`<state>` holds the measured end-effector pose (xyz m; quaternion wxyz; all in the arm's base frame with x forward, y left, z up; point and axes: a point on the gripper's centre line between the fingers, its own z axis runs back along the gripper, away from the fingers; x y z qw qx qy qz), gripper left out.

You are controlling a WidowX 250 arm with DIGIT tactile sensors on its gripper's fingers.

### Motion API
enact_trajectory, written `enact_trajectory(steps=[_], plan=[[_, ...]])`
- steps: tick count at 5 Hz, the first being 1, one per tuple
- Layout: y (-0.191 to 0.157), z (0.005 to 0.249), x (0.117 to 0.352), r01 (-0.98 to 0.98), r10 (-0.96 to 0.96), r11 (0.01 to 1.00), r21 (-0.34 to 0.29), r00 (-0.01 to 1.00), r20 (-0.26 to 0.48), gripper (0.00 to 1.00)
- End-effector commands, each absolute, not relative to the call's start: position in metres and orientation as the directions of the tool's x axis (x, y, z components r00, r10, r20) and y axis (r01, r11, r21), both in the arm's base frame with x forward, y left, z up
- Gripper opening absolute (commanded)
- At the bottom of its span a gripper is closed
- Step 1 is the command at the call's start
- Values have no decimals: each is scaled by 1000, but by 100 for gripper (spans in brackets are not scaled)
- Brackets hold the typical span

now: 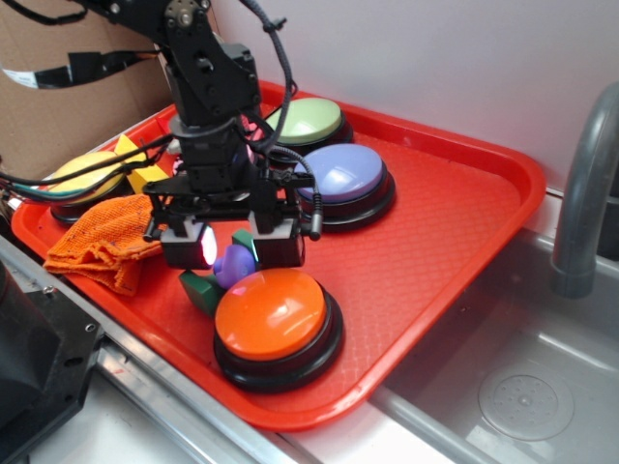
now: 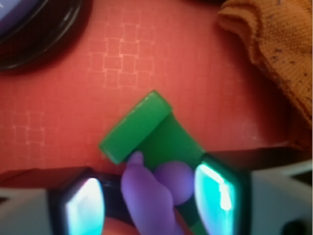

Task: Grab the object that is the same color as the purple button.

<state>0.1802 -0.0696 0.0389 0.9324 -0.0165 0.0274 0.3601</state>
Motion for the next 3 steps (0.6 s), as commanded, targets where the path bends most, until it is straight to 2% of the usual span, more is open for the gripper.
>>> enact_trajectory(steps=[1, 2, 3], plan=[[-69, 41, 182, -660, 658, 752, -8, 750, -67, 0], [-66, 49, 184, -628, 628, 778, 14, 777, -35, 0], [-53, 75, 186, -592, 592, 806, 7, 806, -7, 0]])
